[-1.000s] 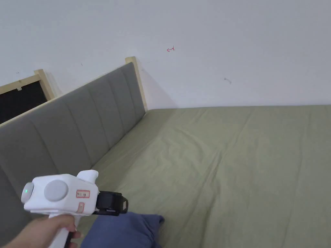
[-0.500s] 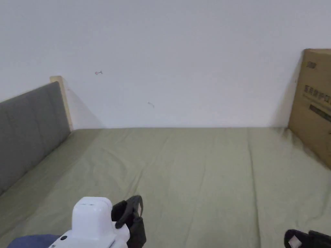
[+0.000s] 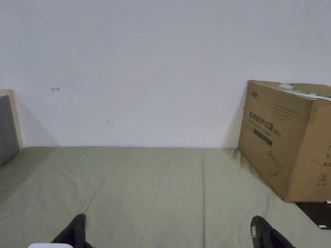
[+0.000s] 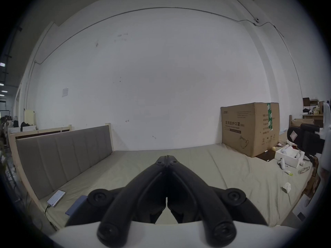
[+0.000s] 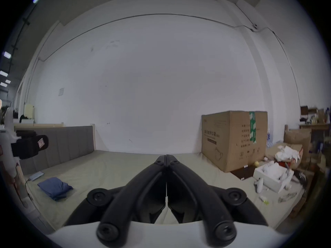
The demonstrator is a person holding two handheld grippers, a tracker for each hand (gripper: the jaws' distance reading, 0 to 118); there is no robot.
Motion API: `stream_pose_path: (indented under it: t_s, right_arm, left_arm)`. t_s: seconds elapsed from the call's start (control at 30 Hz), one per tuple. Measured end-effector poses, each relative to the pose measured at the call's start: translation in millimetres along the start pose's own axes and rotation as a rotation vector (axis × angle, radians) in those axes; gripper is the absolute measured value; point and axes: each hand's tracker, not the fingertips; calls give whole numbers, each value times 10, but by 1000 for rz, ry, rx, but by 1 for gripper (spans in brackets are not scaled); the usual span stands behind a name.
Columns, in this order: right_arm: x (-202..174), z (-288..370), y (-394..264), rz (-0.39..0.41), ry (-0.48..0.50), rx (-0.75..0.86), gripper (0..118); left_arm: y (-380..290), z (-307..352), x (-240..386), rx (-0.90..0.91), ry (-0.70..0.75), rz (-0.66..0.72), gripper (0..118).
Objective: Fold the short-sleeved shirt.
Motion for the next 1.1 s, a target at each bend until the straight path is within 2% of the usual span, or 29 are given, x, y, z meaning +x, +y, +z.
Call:
stream_pose_path:
  t_s: [0.03, 0.07, 0.1, 0.13, 0.17, 0.2, 0.23, 0.27, 0.63, 0.83, 1.1]
  right_arm:
    - [23, -21, -8, -6, -8, -11, 0]
    - [33, -37, -9, 2, -20, -23, 11]
    - [42, -41, -17, 12, -27, -21, 34]
    - [52, -45, -17, 20, -27, -24, 70]
    - [52, -62, 1, 36, -35, -37, 112]
    - [57, -77, 7, 46, -45, -46, 118]
    - [53, -53, 19, 55, -68, -59, 118]
    - [49, -54, 12, 56, -48, -27, 118]
    - [-51, -27, 57, 69, -15, -28, 118]
    - [-128, -88, 60, 112, 1, -54, 118]
    - [-181, -102, 31, 119, 9, -82, 118]
  left_arm:
    - [-10, 4, -5, 2, 5, 3, 0]
    - [-21, 6, -23, 5, 8, 10, 10]
    - [-29, 5, -37, 8, 6, 17, 26]
    - [-37, 12, -37, 12, 7, 22, 53]
    - [-40, -3, -42, 12, -3, 27, 95]
    - [-41, -35, -31, 3, -4, 27, 117]
    - [-47, -64, -15, -12, 5, 22, 117]
    - [-41, -28, -17, -8, 45, 18, 117]
    - [31, -75, 36, -17, 18, -32, 118]
    - [57, -103, -104, -21, -48, 28, 118]
    - [19, -120, -266, -30, -109, 102, 118]
